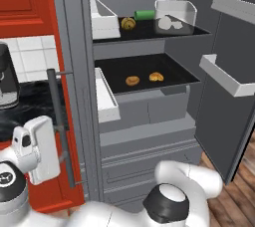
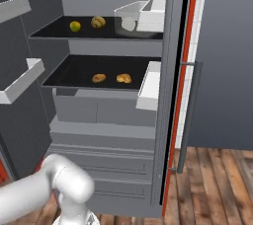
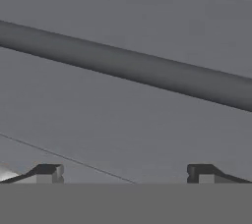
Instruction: Place the tupperware on the top shelf of the fridge. Make space for the tupperware among the existing items by rearranging them on the shelves if needed. Close the fridge door when finished.
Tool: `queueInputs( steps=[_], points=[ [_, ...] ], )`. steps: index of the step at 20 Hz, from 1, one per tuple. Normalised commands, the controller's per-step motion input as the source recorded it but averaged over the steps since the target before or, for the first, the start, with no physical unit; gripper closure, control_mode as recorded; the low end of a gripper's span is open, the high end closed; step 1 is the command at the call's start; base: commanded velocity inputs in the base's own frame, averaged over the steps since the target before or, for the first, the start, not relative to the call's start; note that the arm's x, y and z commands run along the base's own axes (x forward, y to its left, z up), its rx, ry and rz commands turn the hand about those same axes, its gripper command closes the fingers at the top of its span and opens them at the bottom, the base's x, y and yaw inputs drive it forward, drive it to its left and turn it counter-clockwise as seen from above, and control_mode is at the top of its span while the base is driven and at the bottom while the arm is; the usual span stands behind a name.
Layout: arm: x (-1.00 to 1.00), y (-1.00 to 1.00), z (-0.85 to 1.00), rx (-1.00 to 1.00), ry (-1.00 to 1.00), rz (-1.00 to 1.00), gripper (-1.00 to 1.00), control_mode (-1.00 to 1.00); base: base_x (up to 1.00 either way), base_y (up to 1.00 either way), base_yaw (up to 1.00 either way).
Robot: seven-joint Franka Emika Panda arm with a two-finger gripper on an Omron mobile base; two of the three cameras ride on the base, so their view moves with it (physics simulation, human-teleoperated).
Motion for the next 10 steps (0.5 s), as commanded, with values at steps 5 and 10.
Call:
queueInputs(
  steps=[5,10],
  points=[
    [0.77,0.03,-0.36,-0.06,0.0,-0.07,-1.0,-1.0,0.0,0.0,0.0],
    [0.57,-0.62,-0.28,0.0,0.0,-0.02,-1.0,-1.0,0.0,0.0,0.0]
  ],
)
